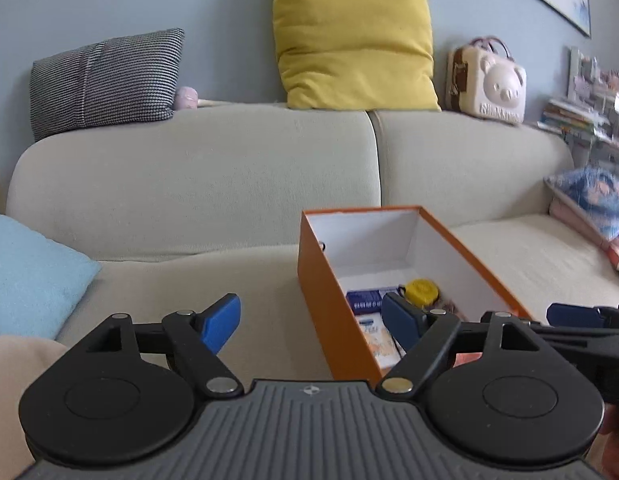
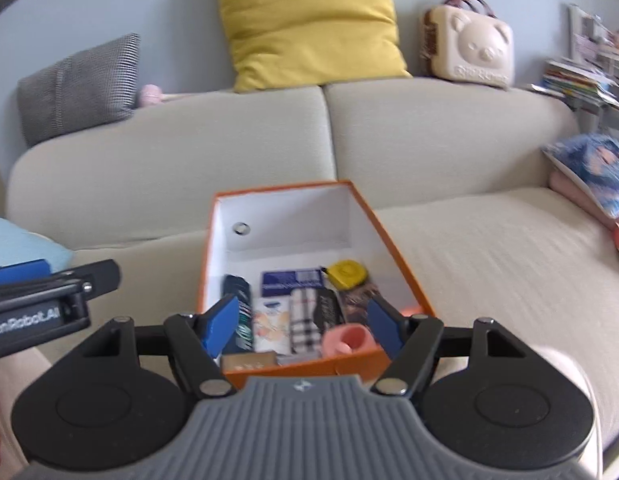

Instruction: Organize rigid objects

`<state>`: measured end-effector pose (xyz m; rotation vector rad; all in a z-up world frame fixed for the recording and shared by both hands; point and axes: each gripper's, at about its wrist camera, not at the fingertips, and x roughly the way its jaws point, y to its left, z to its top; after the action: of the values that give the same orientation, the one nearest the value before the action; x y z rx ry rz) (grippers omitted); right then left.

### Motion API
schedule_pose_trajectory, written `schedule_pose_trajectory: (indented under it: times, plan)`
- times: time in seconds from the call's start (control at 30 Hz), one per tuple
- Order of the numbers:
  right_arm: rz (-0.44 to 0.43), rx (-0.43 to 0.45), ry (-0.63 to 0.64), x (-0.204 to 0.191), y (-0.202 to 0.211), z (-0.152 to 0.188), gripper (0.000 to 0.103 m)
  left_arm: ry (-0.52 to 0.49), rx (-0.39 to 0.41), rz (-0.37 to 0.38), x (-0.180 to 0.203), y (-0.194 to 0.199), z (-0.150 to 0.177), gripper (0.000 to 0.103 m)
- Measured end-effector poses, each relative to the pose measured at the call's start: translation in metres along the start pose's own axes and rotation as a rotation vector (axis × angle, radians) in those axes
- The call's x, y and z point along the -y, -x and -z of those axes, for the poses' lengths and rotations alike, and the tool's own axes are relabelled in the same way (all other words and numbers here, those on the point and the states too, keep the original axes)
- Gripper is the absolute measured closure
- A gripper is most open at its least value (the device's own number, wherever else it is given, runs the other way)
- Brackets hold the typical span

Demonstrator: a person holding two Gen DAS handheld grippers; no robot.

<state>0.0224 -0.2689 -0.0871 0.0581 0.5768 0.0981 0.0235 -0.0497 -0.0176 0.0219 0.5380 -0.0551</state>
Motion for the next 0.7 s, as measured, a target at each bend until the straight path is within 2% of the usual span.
schedule_pose_trajectory:
  times: [0.2,0.43,0.7]
  plan:
    - [-0.009,-0.005,0.026,0.001,-0.015,0.019,0.031,-0.016,-0.052,-0.005,0.005,-0.016,0.014,0.008]
    - [-0.018,-0.026,0.020,0.005,-0.029,0.021,0.030,-0.018,-0.078,-0.028,-0.003,-0.021,0.015,0.008]
    - [-0.018,-0.019,0.026,0.006,-0.028,0.021,0.030,-0.006,-0.090,-0.048,-0.012,-0.018,0.014,0.008]
